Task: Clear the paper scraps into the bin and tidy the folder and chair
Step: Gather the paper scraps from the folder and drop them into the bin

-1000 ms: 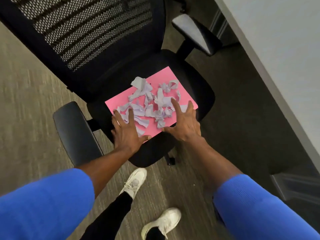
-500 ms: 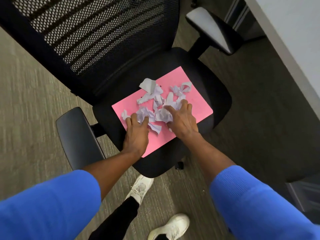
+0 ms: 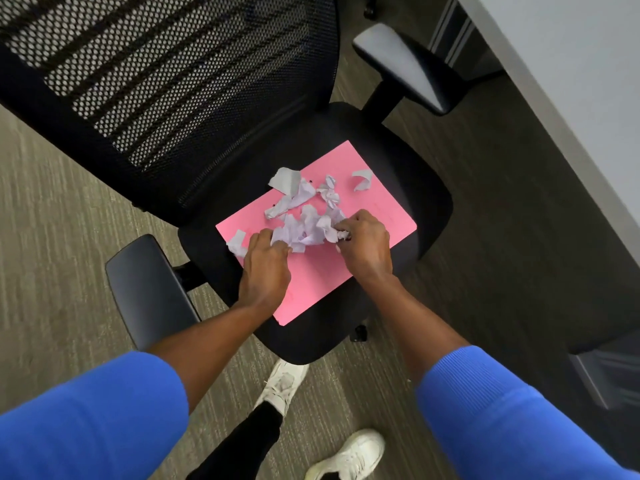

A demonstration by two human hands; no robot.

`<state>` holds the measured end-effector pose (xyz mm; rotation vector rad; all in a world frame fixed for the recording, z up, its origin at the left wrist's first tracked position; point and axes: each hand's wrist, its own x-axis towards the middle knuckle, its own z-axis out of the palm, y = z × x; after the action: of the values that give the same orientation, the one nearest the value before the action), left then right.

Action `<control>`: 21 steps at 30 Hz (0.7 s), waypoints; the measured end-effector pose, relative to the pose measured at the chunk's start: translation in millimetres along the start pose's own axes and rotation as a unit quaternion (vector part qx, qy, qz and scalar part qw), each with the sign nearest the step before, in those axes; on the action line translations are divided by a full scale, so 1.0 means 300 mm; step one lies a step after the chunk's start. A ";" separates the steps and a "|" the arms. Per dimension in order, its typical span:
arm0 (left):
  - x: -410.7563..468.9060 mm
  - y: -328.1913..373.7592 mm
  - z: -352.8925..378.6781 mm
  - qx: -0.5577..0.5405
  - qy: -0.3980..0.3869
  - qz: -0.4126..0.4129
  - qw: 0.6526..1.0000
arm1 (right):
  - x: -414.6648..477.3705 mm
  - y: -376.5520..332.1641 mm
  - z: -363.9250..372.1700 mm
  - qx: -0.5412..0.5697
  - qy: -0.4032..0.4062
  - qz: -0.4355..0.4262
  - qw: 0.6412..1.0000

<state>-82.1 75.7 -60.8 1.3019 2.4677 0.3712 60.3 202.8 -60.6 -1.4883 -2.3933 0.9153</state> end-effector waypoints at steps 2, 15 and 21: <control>-0.008 0.021 -0.019 -0.012 0.010 -0.003 1.000 | -0.008 -0.006 -0.032 0.019 0.025 0.008 0.999; -0.144 0.209 -0.073 -0.082 0.058 -0.014 0.995 | -0.200 0.062 -0.250 0.126 0.180 0.070 0.973; -0.309 0.362 0.022 -0.143 0.035 0.008 0.989 | -0.474 0.236 -0.289 0.156 0.223 0.151 0.950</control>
<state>50.9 58.9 -11.3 1.2065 2.3519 0.7540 221.4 137.9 -9.6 -1.7337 -1.6509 0.8511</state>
